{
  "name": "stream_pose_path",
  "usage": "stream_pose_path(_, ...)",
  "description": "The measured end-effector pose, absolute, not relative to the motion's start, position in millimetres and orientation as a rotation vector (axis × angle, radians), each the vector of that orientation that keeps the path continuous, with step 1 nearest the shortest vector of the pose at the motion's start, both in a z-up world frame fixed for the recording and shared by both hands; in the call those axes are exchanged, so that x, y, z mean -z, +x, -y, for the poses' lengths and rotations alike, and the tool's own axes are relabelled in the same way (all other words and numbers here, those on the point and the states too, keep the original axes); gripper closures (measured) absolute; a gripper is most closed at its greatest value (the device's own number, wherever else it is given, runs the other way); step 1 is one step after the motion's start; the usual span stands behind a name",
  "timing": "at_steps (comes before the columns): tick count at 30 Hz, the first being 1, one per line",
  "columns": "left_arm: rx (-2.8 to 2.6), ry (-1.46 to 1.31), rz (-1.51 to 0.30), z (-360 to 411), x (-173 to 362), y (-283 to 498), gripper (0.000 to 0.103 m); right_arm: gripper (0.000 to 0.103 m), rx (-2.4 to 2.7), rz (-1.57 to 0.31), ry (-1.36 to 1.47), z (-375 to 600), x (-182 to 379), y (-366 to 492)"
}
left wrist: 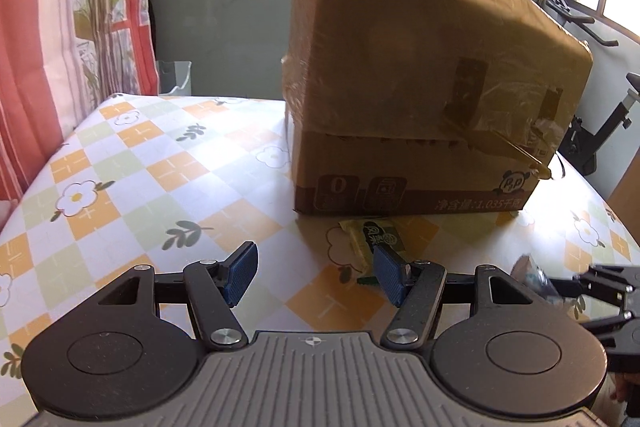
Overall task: Organize snacks
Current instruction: 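Move the right gripper onto the dark round cookie and close it while the left gripper approaches the green packet, then close the left gripper on the green packet while the right gripper holds the cookie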
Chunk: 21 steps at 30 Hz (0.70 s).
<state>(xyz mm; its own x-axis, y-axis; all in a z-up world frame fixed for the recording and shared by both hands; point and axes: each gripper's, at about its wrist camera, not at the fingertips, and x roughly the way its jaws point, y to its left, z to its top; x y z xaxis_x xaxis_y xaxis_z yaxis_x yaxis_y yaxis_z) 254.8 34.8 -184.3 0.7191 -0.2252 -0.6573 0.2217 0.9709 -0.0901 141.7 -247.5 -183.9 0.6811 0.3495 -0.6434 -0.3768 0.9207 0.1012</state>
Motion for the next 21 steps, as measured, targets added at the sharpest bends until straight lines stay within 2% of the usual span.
stream_pose_path(7,0.287,-0.042,-0.756,-11,193,275,0.036,0.054,-0.31,-0.668,-0.032,262,186,166)
stream_pose_path(21,0.228,0.038,-0.908,29,230,320,0.036,0.054,-0.318,-0.625,-0.068,258,189,161)
